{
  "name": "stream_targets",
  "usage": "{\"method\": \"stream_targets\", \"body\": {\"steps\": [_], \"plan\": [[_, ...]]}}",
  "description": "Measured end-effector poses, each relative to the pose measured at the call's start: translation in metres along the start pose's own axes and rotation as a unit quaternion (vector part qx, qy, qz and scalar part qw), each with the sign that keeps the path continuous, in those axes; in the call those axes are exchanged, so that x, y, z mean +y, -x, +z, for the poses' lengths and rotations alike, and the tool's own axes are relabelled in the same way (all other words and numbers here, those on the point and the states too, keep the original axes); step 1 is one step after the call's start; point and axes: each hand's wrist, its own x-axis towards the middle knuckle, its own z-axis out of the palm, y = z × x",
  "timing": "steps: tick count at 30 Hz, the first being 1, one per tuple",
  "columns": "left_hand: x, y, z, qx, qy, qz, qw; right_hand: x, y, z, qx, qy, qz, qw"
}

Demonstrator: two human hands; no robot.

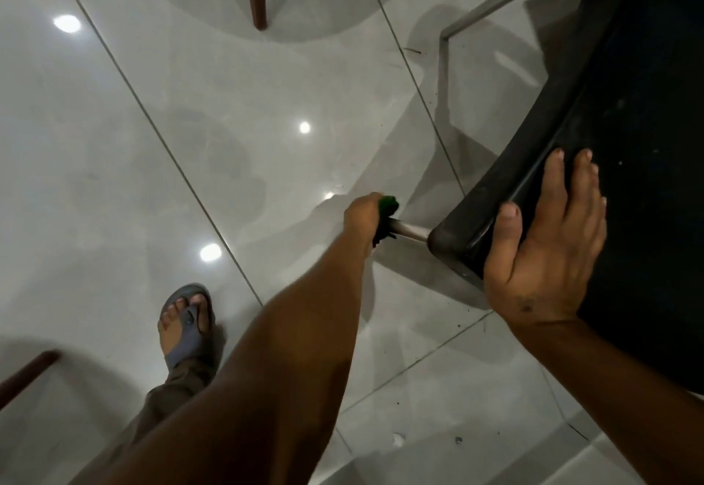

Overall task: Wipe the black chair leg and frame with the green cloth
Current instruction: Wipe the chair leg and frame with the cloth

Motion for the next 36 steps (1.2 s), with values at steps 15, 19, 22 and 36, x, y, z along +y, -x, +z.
{"method": "stream_targets", "body": {"steps": [15, 19, 22, 36], "plan": [[-0.013, 0.021, 0.013, 0.038, 0.296, -0.035, 0.954, -0.002, -0.001, -0.001, -0.003, 0.005, 0.005, 1.0], [-0.004, 0.035, 0.016, 0.051, 0.271, -0.043, 0.96, -0.003, -0.002, -0.002, -0.003, 0.006, 0.003, 1.0], [-0.02, 0.099, 0.029, -0.009, 0.33, 0.043, 0.943, -0.004, -0.003, -0.003, -0.008, 0.004, -0.001, 1.0], [-0.005, 0.056, 0.02, 0.036, 0.36, -0.052, 0.931, 0.004, -0.001, 0.004, 0.002, 0.005, -0.008, 1.0]]}}
